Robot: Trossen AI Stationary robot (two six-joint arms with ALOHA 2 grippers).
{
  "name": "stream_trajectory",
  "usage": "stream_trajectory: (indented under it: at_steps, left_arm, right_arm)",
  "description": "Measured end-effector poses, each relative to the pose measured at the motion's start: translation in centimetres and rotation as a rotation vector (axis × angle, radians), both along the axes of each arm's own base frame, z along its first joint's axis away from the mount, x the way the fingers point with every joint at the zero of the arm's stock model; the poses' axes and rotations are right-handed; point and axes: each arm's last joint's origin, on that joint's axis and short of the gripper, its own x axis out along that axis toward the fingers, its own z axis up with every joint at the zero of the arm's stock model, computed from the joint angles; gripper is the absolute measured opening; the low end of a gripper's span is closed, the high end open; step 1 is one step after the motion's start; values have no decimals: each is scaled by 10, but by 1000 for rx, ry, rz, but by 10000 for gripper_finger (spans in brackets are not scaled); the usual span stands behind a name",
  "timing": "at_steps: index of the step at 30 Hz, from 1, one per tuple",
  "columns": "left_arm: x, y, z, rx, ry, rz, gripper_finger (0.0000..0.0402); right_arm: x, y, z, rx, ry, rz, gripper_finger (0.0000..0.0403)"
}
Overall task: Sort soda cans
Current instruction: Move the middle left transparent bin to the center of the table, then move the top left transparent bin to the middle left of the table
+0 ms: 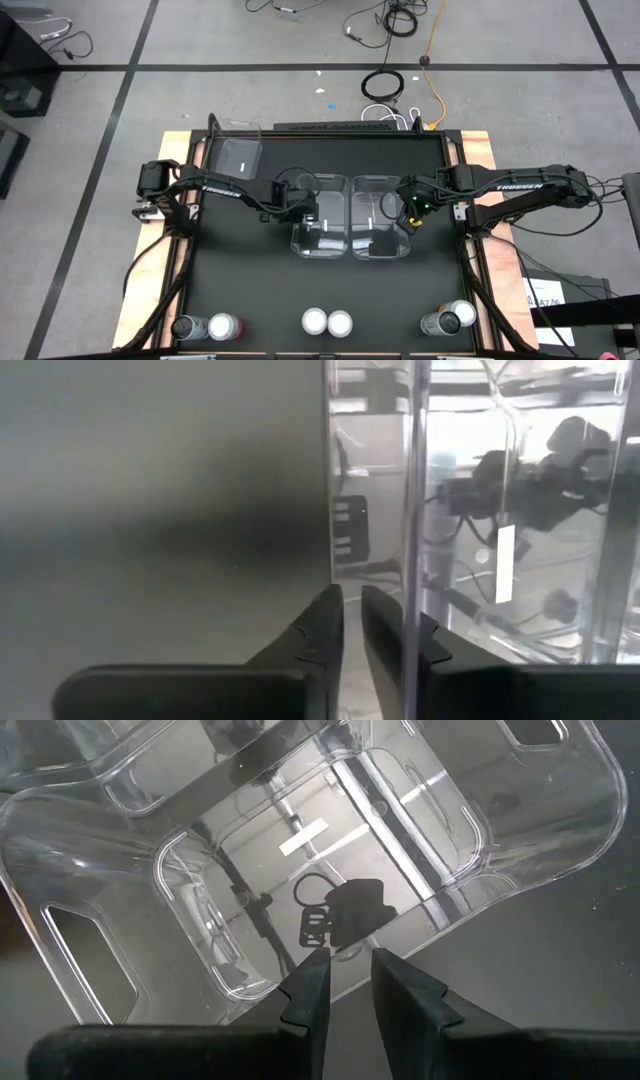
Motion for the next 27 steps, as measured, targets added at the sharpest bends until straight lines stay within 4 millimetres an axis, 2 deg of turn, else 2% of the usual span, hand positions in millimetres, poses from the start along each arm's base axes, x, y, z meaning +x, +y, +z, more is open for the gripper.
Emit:
stream_trajectory:
  at_steps: [7, 12, 20, 27]
  left_arm:
    - [-1, 0, 2, -3, -7, 8, 86]
    - [-3, 0, 14, 0, -47, 8, 87]
    - [-13, 1, 38, 56, -104, -50, 87]
    - [-32, 9, 69, 158, -149, -100, 87]
  right_arm:
    - [0, 0, 0, 4, -1, 1, 70]
    - [0, 0, 0, 5, -1, -1, 70]
    - [0, 0, 0, 4, -1, -2, 70]
    - [0, 0, 0, 11, -6, -19, 70]
